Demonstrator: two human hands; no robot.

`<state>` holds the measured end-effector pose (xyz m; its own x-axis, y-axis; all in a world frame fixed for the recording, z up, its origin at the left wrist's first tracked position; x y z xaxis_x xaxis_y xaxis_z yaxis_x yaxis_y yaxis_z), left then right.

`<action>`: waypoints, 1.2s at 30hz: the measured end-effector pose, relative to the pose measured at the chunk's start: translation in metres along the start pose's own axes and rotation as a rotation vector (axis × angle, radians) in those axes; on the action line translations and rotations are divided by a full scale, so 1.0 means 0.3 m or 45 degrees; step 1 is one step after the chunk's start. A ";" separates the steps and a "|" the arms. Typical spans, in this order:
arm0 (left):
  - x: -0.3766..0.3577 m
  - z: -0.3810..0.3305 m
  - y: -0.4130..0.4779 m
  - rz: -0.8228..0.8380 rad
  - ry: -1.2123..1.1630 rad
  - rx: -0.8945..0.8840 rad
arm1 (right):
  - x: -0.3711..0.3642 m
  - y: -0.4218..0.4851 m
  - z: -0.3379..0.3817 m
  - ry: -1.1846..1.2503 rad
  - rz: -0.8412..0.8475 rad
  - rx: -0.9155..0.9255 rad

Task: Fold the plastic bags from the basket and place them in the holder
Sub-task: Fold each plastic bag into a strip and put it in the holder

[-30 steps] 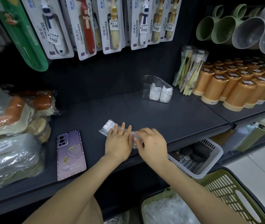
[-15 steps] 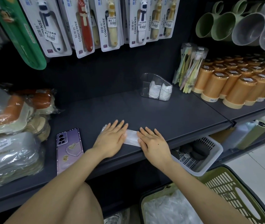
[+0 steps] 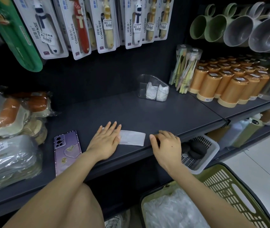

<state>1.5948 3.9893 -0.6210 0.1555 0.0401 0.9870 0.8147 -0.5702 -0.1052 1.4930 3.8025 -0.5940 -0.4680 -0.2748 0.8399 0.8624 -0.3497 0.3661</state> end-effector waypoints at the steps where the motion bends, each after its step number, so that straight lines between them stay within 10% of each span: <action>1: 0.000 -0.001 -0.001 -0.004 -0.002 0.004 | 0.020 -0.009 0.019 -0.015 -0.151 -0.027; 9: 0.009 0.013 -0.004 -0.071 -0.170 0.032 | -0.050 0.007 0.098 -0.083 0.130 -0.421; 16: 0.129 0.027 -0.035 -0.342 -0.695 0.107 | 0.036 0.017 0.088 0.659 0.248 -0.357; 24: 0.227 -0.175 -0.068 0.148 -1.373 -0.213 | 0.237 0.103 0.136 0.665 0.416 0.037; 36: 0.213 -0.284 -0.130 0.095 -1.832 -0.124 | 0.306 0.095 0.092 1.180 0.469 -0.244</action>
<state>1.5253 3.9443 -0.5436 0.6604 0.7509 -0.0025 0.7482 -0.6582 -0.0835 1.4799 3.7921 -0.4955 -0.2146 -0.9524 0.2166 0.9759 -0.2180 0.0084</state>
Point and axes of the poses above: each hand's wrist, its own y-axis towards the middle knuckle, its own x-axis out of the back of the hand, z = x × y, the point moved 7 cm from there along y, towards the middle knuckle
